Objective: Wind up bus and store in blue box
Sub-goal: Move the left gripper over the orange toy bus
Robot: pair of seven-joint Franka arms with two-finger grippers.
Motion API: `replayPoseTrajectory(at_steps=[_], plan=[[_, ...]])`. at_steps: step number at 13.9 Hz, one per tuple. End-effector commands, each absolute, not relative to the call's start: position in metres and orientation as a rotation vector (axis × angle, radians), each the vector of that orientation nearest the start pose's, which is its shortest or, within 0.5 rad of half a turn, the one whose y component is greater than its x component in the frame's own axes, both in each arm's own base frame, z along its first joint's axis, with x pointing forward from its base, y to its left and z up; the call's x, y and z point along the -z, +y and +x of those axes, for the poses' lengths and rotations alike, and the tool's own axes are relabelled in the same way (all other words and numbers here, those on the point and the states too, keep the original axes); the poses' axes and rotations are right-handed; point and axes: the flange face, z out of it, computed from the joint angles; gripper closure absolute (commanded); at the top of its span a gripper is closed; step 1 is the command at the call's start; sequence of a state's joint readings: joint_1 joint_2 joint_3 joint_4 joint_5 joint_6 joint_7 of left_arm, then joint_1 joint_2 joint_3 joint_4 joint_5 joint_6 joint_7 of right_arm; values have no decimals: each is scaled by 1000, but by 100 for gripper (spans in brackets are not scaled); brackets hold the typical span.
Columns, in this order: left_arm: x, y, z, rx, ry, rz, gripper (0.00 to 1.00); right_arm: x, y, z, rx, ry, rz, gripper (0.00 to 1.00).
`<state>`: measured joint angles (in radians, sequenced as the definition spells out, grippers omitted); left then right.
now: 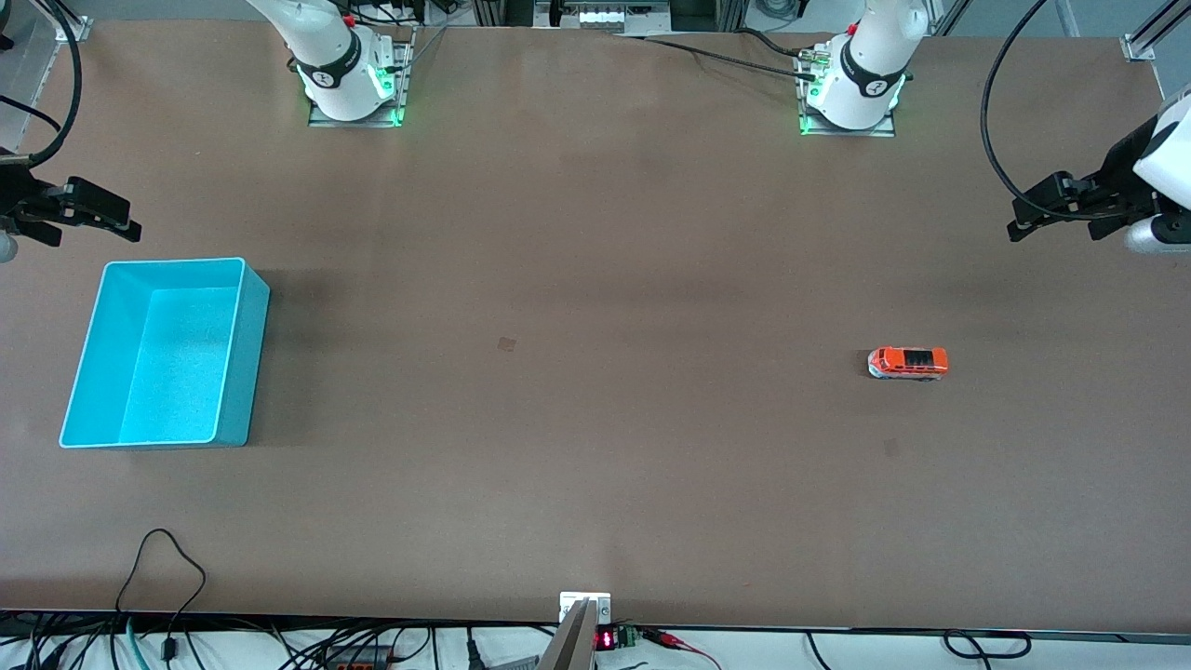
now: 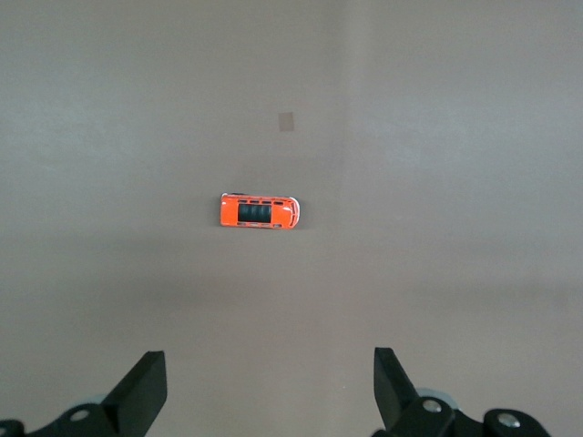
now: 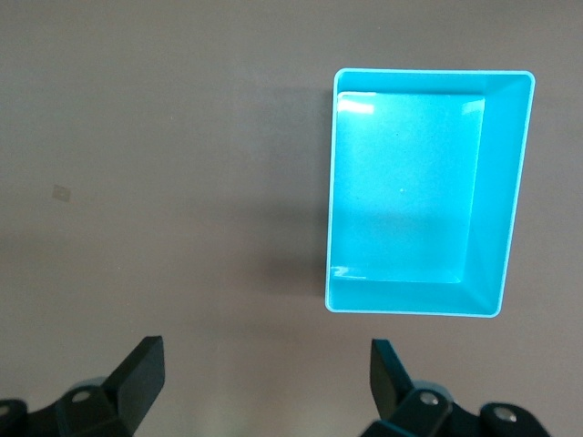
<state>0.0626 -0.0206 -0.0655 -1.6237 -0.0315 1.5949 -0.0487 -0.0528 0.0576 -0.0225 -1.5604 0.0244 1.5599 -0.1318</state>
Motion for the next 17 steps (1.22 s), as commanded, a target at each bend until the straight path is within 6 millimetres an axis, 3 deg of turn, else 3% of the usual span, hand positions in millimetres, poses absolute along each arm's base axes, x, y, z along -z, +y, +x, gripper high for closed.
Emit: replayPoseTrajectory(at_steps=[1,4,9,11,15,17], plan=[[-618,-13,535,-16,-26,-3170,0,-600,-39,567,-79,-74,-3120,0],[-614,-11,540,-24,-21,-3126,0,-600,-40,567,-79,-71,-3121,0],[-567,-4,567,-188,-30,-3121,0,-600,-40,567,-76,-71,-3121,0],[-562,-7,569,-207,-25,-3119,0,-600,-39,567,-79,-76,-3120,0],[-513,-2,589,-318,58,-3119,0,-600,-38,568,-77,-79,-3121,0],[-482,21,605,-281,245,-3136,0,-600,-39,567,-77,-76,-3122,0]])
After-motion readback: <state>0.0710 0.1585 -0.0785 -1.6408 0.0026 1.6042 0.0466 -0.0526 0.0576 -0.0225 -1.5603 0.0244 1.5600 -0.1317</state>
